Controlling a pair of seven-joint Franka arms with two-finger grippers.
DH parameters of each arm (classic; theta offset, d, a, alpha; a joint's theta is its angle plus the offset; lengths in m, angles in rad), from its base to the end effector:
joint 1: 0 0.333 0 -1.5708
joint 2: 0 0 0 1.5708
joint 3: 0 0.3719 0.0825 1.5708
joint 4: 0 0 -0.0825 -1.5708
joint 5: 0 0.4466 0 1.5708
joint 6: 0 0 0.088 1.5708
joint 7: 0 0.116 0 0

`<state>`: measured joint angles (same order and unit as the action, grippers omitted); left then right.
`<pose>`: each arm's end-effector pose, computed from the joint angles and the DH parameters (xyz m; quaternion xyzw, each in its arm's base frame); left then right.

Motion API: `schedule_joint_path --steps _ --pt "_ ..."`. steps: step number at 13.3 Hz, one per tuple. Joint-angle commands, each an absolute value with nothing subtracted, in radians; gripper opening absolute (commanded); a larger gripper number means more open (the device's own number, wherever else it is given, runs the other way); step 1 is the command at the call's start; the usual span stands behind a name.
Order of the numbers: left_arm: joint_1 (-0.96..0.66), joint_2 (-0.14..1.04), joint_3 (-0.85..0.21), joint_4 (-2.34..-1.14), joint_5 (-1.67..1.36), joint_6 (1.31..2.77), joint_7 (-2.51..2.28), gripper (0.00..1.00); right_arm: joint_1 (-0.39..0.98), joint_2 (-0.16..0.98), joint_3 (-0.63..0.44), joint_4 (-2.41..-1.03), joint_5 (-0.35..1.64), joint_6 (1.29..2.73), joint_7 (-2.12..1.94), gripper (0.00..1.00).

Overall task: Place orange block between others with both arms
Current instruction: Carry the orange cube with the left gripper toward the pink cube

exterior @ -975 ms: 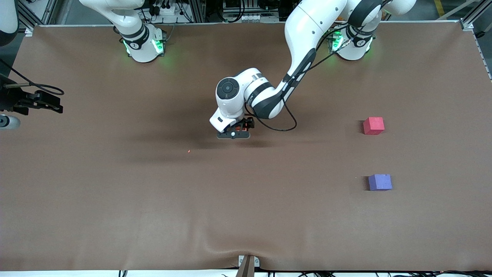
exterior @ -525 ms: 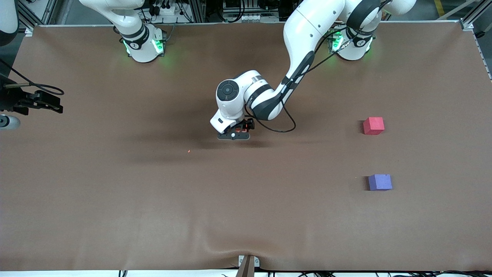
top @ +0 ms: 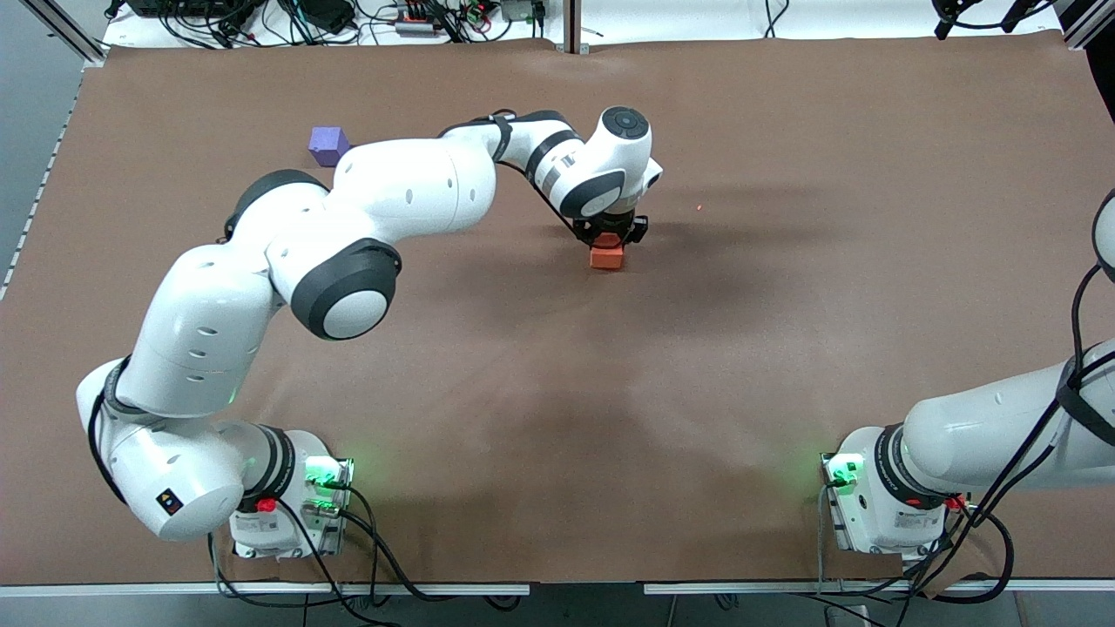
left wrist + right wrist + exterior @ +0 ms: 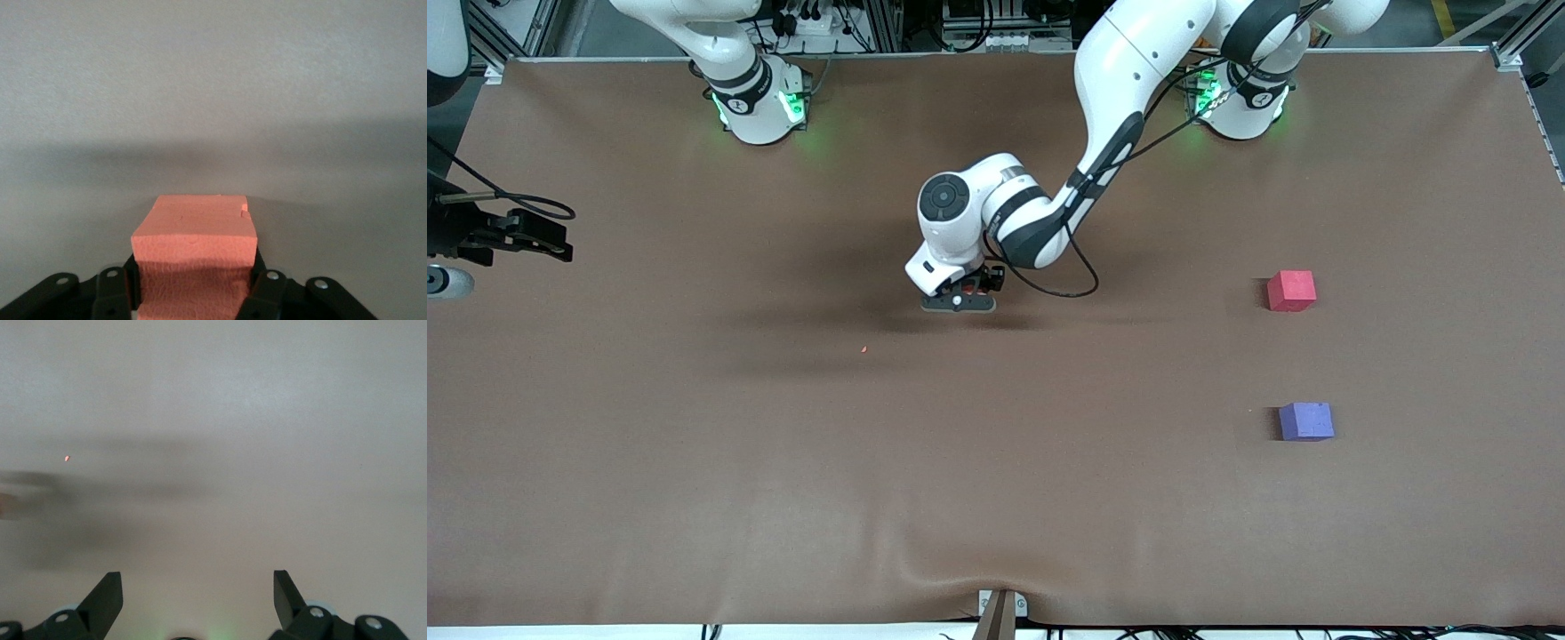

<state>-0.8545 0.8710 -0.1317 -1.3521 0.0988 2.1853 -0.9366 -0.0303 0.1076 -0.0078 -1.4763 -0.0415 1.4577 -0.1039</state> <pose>0.4797 -0.6736 0.1887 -0.9993 0.0315 0.0174 0.0061 0.6417 -0.0294 0.6445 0.9973 0.0318 -0.0644 0.0166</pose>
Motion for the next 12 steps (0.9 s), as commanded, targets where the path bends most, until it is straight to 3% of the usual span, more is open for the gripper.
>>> schedule_joint_path --steps 1,5,12 --pt "-0.854 0.873 -0.130 -1.358 0.124 2.198 -0.925 0.00 -0.034 0.104 -0.005 -1.468 -0.026 1.447 -0.106 1.00" --pt "-0.822 0.841 -0.112 -1.353 0.120 2.169 -0.943 0.00 -0.034 0.104 -0.005 -1.468 -0.026 1.447 -0.106 1.00" --pt "-0.617 0.631 -0.095 -1.356 0.126 1.809 -0.904 0.00 -0.034 0.104 -0.005 -1.468 -0.026 1.447 -0.106 1.00"
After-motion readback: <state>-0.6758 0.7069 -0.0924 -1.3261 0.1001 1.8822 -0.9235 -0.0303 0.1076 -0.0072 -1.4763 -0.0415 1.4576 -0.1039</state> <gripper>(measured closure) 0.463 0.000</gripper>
